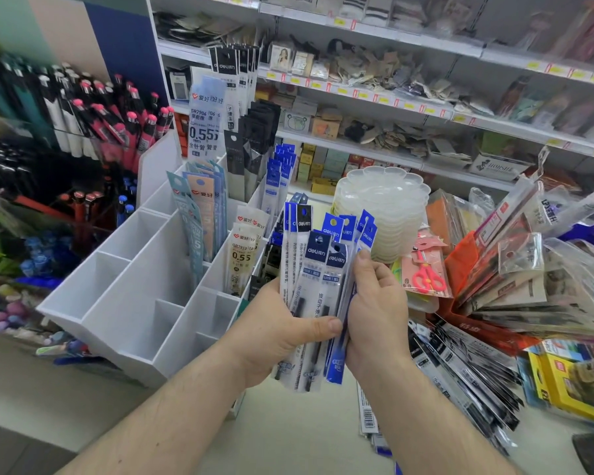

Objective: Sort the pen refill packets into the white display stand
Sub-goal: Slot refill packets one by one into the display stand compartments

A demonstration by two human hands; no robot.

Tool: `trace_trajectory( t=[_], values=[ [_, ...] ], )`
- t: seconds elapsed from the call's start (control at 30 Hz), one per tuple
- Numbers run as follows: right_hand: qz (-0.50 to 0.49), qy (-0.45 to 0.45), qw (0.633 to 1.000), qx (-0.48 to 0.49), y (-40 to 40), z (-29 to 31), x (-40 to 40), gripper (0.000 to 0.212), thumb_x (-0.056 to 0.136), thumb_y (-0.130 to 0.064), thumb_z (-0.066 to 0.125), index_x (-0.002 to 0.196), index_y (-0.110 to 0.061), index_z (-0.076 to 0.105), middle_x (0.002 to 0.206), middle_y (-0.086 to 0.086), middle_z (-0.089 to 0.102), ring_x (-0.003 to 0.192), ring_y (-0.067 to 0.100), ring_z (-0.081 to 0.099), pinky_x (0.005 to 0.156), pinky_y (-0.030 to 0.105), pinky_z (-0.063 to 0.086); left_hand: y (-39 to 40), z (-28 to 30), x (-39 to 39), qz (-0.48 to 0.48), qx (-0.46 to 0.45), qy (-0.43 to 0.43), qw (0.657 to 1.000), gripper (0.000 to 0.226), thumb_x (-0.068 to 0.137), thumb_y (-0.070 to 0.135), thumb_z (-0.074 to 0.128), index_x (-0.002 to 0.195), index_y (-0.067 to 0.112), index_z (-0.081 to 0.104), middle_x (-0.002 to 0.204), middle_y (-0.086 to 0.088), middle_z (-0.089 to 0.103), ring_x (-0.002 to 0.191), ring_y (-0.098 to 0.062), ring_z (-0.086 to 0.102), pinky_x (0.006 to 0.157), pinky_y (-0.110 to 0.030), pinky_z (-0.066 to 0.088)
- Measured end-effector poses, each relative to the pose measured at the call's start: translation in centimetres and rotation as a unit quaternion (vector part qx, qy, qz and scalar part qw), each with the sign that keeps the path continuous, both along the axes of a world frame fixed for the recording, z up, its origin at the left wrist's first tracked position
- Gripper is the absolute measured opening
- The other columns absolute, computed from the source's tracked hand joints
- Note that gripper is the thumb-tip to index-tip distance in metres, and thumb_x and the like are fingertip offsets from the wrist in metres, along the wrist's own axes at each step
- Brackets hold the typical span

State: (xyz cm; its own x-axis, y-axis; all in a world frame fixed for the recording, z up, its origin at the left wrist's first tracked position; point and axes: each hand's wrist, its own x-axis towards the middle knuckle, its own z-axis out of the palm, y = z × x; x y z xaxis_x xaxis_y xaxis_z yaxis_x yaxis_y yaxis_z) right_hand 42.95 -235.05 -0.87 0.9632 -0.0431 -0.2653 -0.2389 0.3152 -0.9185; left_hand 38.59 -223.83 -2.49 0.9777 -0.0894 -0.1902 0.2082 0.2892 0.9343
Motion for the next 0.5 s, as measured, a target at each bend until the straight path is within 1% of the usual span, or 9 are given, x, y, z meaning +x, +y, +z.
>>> trace_trajectory(
  t=[0.07, 0.13, 0.2, 0.3, 0.33, 0.4, 0.43, 0.5],
  values=[
    [-0.01, -0.002, 1.0, -0.009, 0.0, 0.1, 0.0, 0.027, 0.098, -0.032, 0.058, 0.08, -0.011, 0.058, 0.087, 0.02, 0.068, 0.084, 0.037, 0.067, 0.083, 0.066, 0.053, 0.0, 0.1, -0.1, 0.0, 0.007, 0.004, 1.0, 0.053, 0.067, 0.003, 0.078, 0.116, 0.013, 0.063, 0.106, -0.009, 0.076, 0.101, -0.025, 0.072, 0.082, -0.036, 0.06],
    [-0.018, 0.0, 1.0, -0.016, 0.0, 0.1, -0.1, 0.028, 0.097, -0.031, 0.06, 0.078, -0.011, 0.055, 0.087, 0.017, 0.067, 0.083, 0.034, 0.065, 0.083, 0.065, 0.054, 0.0, 0.2, -0.2, 0.004, 0.017, 0.012, 1.0, 0.052, 0.068, 0.003, 0.079, 0.116, 0.015, 0.063, 0.106, -0.009, 0.075, 0.101, -0.025, 0.072, 0.084, -0.039, 0.06],
    [-0.017, 0.001, 1.0, -0.022, 0.0, 0.1, -0.3, 0.029, 0.096, -0.031, 0.061, 0.076, -0.011, 0.054, 0.086, 0.016, 0.066, 0.082, 0.033, 0.065, 0.083, 0.063, 0.055, -0.1, 0.1, -0.2, 0.008, 0.018, 0.017, 1.0, 0.048, 0.073, -0.002, 0.08, 0.114, 0.016, 0.065, 0.106, -0.01, 0.075, 0.101, -0.026, 0.072, 0.084, -0.04, 0.06],
    [0.0, -0.002, 1.0, -0.026, -0.1, 0.0, -0.4, 0.028, 0.094, -0.03, 0.063, 0.075, -0.011, 0.055, 0.083, 0.016, 0.067, 0.079, 0.032, 0.065, 0.079, 0.059, 0.055, 0.1, 0.2, -0.2, 0.017, 0.016, 0.015, 1.0, 0.05, 0.069, 0.001, 0.082, 0.113, 0.016, 0.067, 0.106, -0.011, 0.075, 0.101, -0.029, 0.072, 0.084, -0.042, 0.06],
    [0.027, -0.002, 0.999, -0.022, -0.2, 0.1, -0.3, 0.025, 0.094, -0.03, 0.062, 0.078, -0.011, 0.058, 0.085, 0.014, 0.07, 0.08, 0.032, 0.067, 0.078, 0.057, 0.057, 0.2, 0.3, -0.2, 0.021, 0.025, 0.016, 0.999, 0.052, 0.069, 0.002, 0.084, 0.115, 0.015, 0.065, 0.106, -0.01, 0.075, 0.101, -0.029, 0.072, 0.086, -0.045, 0.059],
    [0.116, -0.005, 0.993, 0.001, -0.8, 0.7, 0.0, 0.013, 0.091, -0.025, 0.063, 0.09, -0.013, 0.067, 0.093, 0.009, 0.076, 0.085, 0.029, 0.073, 0.075, 0.049, 0.061, 0.5, 0.5, -0.2, 0.029, 0.049, 0.022, 0.998, 0.052, 0.073, 0.001, 0.083, 0.119, 0.015, 0.063, 0.106, -0.007, 0.076, 0.101, -0.026, 0.072, 0.091, -0.05, 0.056],
    [0.166, -0.004, 0.986, 0.008, -1.0, 1.1, 0.3, 0.013, 0.086, -0.022, 0.064, 0.096, -0.015, 0.069, 0.096, 0.009, 0.077, 0.086, 0.028, 0.074, 0.073, 0.045, 0.062, 0.8, 0.6, -0.2, 0.034, 0.056, 0.024, 0.998, 0.053, 0.073, 0.002, 0.084, 0.12, 0.016, 0.063, 0.107, -0.006, 0.076, 0.102, -0.025, 0.072, 0.093, -0.051, 0.055],
    [0.234, -0.005, 0.972, 0.002, -1.4, 1.3, 1.1, 0.028, 0.076, -0.021, 0.068, 0.102, -0.011, 0.07, 0.099, 0.011, 0.077, 0.085, 0.03, 0.074, 0.072, 0.043, 0.062, 1.6, 0.8, -0.4, 0.046, 0.062, 0.023, 0.997, 0.058, 0.068, 0.008, 0.083, 0.122, 0.016, 0.063, 0.109, -0.006, 0.075, 0.104, -0.025, 0.071, 0.094, -0.05, 0.055]
  ],
)
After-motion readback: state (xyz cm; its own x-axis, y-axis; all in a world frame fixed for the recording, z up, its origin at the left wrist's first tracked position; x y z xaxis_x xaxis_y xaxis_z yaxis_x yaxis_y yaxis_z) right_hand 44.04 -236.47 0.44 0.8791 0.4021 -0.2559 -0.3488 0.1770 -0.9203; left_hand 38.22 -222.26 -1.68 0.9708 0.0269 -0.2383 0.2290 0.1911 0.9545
